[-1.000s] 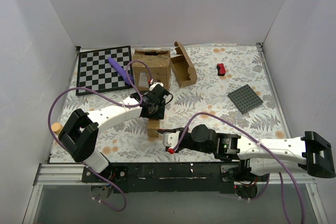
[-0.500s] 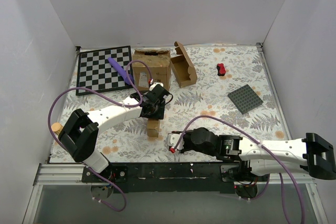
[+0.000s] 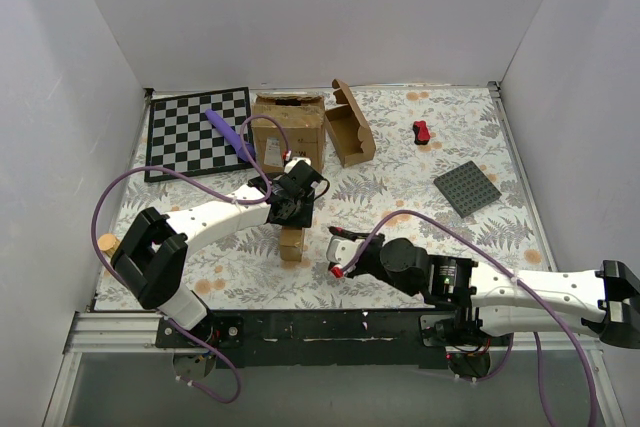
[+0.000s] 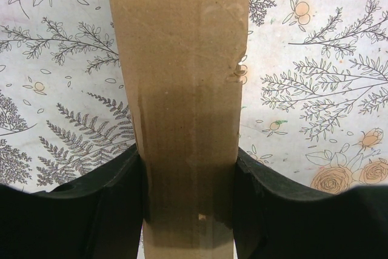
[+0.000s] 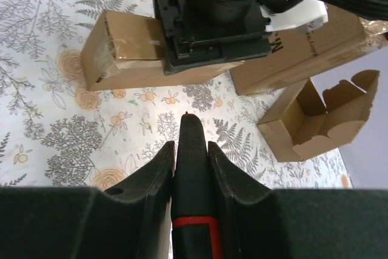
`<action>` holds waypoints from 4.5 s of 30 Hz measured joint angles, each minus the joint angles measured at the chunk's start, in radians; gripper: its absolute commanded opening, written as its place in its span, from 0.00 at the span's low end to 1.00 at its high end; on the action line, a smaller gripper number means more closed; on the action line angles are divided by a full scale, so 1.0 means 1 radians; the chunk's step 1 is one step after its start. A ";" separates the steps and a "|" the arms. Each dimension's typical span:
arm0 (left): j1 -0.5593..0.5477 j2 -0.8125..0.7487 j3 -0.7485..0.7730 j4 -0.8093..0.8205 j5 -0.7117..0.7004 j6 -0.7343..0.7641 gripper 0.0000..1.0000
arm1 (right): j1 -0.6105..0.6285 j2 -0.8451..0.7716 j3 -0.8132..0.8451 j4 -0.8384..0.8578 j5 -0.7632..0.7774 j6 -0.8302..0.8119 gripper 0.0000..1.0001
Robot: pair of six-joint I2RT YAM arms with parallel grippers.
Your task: Unpack the express box
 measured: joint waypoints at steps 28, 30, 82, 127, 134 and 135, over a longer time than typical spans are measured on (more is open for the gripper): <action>0.006 -0.296 0.151 -0.052 -0.025 -0.057 0.92 | 0.000 -0.020 0.001 0.040 0.152 0.087 0.01; 0.009 -0.397 0.077 0.013 0.008 -0.066 0.93 | -0.001 -0.014 0.006 0.043 0.172 0.124 0.01; 0.228 -0.539 -0.193 0.511 1.263 0.142 0.55 | -0.690 0.253 0.552 -0.357 -1.248 0.850 0.01; 0.513 -0.748 -0.294 0.306 0.405 -0.222 0.00 | -0.778 0.078 0.391 -0.332 -0.872 0.905 0.98; 0.624 -0.710 -0.435 0.312 0.309 -0.376 0.00 | -0.778 0.038 0.312 -0.328 -0.850 0.909 0.98; 0.640 -0.686 -0.478 0.340 0.332 -0.389 0.00 | -0.778 0.038 0.309 -0.327 -0.850 0.910 0.98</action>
